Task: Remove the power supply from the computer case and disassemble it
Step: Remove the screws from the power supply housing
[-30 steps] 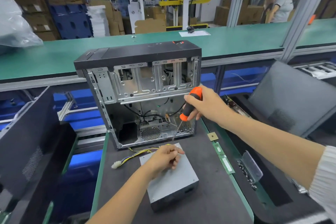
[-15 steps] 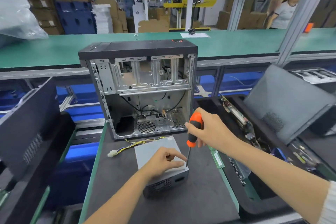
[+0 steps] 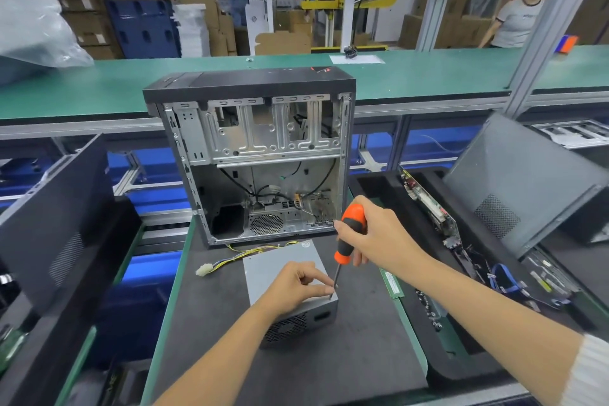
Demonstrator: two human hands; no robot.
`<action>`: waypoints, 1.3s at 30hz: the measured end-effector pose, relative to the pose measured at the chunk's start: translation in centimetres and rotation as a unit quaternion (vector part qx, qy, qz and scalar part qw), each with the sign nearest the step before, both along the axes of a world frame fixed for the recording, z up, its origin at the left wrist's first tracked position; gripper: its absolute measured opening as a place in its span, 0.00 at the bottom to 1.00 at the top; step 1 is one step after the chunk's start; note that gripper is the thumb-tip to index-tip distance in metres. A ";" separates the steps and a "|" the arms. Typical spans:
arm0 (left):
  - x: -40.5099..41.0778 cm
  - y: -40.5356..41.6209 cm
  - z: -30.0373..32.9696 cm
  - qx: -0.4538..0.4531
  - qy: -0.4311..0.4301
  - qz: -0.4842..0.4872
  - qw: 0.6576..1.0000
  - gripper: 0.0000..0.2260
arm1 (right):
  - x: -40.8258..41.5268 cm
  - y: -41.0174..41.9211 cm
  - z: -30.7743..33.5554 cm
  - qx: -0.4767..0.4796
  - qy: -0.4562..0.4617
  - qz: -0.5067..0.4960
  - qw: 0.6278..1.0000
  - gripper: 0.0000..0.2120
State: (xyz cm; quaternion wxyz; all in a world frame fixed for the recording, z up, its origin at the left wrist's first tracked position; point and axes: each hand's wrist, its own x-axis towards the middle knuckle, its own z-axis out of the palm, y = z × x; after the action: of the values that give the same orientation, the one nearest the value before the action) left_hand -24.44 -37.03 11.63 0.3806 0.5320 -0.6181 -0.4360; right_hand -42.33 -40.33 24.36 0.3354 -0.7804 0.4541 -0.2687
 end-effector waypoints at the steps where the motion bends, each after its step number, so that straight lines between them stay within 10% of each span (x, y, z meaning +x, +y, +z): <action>1: 0.1 0.0 0.0 0.002 0.000 0.001 1.000 0.03 | 0.0 0.0 0.0 0.001 -0.002 0.000 1.000 0.11; 17: 0.5 -0.1 -0.6 -0.017 -0.024 -0.026 0.999 0.02 | 0.3 1.0 0.8 -0.014 0.036 0.049 0.998 0.12; 25: 0.6 0.0 -0.8 -0.018 -0.024 -0.038 0.999 0.01 | 1.3 1.2 3.1 -0.111 0.220 0.023 0.969 0.21; 30: 0.5 0.0 -0.8 -0.022 -0.012 -0.036 0.999 0.03 | 1.5 0.5 5.2 -0.013 0.246 0.110 0.963 0.14; 39: 0.1 0.1 -0.9 -0.044 -0.029 -0.032 0.998 0.03 | 2.1 -0.8 7.8 -0.011 0.439 0.261 0.860 0.21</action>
State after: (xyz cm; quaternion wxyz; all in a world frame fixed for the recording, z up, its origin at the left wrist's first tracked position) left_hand -24.31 -36.88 10.71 0.3715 0.5074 -0.6639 -0.4046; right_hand -40.23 -41.15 32.21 0.1505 -0.9112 0.3310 0.1935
